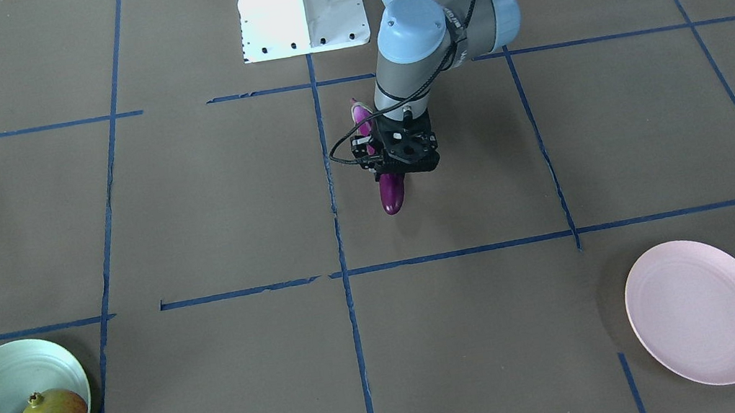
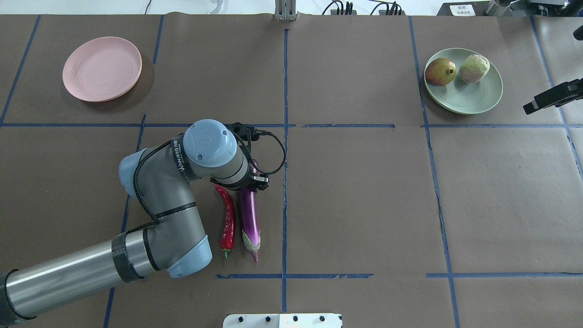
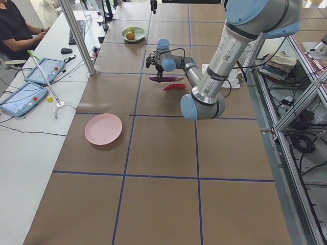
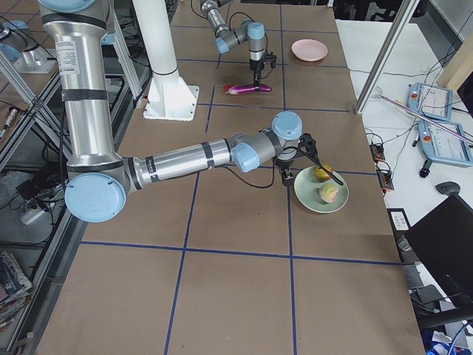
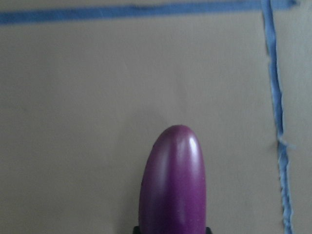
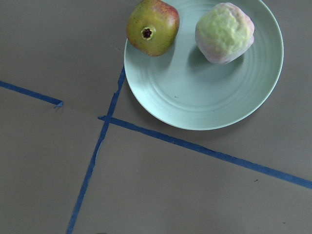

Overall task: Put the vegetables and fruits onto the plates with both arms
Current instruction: 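Grasp the purple eggplant with the left gripper and lift it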

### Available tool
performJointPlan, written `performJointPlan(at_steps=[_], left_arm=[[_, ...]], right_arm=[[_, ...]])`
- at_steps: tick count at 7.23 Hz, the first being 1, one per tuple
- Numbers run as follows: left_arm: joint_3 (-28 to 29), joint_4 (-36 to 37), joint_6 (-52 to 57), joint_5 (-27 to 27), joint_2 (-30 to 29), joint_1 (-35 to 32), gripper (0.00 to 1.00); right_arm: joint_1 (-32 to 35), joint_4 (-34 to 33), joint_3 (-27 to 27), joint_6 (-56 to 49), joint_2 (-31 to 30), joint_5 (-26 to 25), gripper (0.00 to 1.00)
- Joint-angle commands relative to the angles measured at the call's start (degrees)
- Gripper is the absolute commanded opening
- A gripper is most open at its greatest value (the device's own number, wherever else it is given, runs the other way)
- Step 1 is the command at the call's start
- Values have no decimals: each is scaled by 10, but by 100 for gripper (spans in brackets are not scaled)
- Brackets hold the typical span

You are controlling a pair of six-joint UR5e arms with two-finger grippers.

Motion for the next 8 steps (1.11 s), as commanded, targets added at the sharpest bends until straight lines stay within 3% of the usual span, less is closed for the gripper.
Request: performJointPlan(at_steps=[1, 3, 6, 7, 8], left_arm=[[9, 0, -30, -1, 3, -114, 0], [154, -28, -100, -6, -3, -215, 0], [355, -201, -160, -18, -8, -310, 0], [383, -219, -169, -19, -8, -329, 6], [389, -223, -169, -19, -8, -331, 23]], right_arm=[[1, 1, 3, 0, -5, 2, 100], [1, 6, 7, 0, -22, -2, 100], [1, 7, 28, 0, -36, -3, 100], [1, 6, 31, 0, -36, -3, 100], [1, 6, 31, 0, -35, -5, 100]])
